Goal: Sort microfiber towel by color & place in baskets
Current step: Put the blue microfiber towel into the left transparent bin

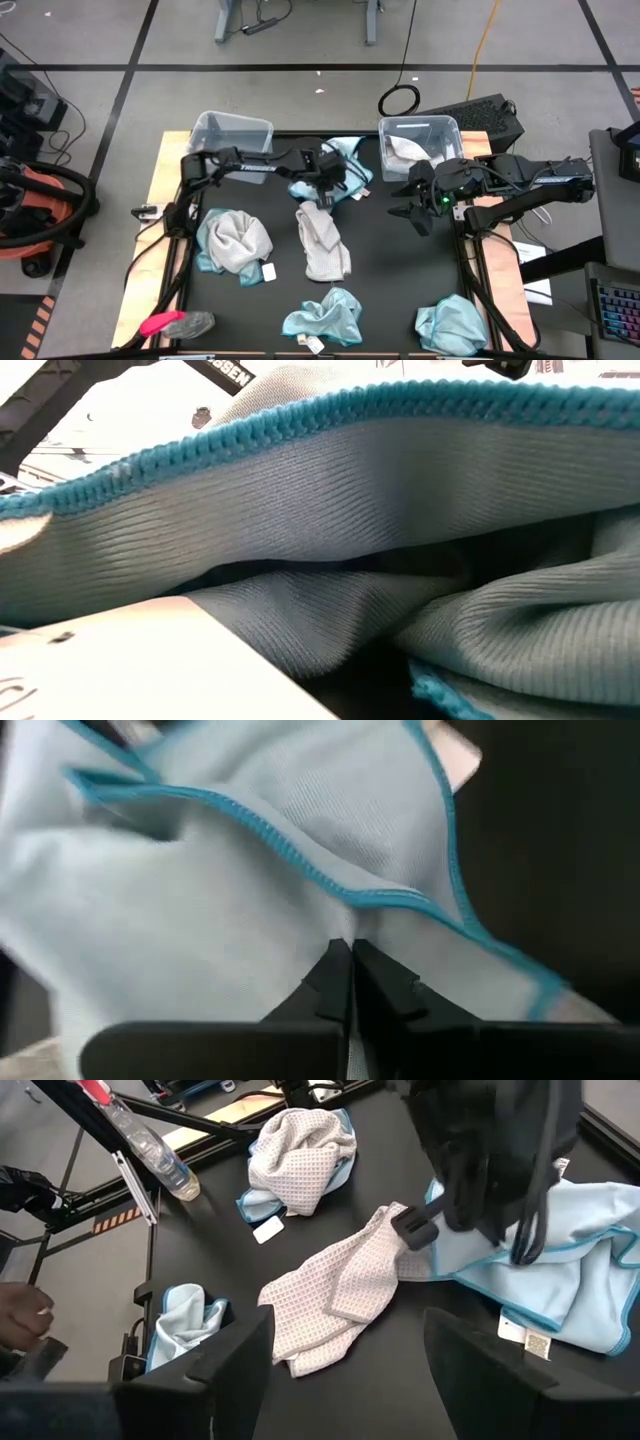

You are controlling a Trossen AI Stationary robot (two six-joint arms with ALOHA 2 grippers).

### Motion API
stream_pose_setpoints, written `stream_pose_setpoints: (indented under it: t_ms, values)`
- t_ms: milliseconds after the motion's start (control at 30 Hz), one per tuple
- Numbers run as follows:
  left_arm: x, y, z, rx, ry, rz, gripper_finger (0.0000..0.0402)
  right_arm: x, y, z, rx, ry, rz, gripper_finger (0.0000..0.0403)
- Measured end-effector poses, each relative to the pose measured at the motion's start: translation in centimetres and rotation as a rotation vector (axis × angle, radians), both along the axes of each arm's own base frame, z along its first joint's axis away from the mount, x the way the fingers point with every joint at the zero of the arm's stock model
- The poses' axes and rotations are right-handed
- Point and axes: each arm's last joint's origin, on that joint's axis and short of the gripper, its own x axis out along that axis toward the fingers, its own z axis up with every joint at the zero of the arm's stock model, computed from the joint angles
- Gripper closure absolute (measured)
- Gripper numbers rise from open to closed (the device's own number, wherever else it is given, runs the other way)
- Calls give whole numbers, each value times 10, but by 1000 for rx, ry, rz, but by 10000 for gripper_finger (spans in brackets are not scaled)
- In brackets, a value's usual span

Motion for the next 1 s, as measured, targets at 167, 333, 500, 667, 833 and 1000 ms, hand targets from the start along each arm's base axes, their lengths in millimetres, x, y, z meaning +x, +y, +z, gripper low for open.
stream_pose_setpoints:
  t_ms: [167,333,500,667,833,1000]
  values:
    - [2,0,49,46,-122,-32,396,0,0,0,-5,4,2,156]
    - [-7,1,107,97,-259,-40,398,0,-1,0,-19,3,-18,156]
    - [-27,5,157,138,-377,-18,399,0,-1,0,-38,1,-18,156]
    - [-53,3,201,205,-483,10,400,1,-1,0,-53,-3,-28,156]
    - [-82,-4,239,320,-562,25,400,2,-2,-1,-64,-1,-44,156]
    - [-113,-10,268,427,-608,81,400,2,-2,0,-62,-10,-48,156]
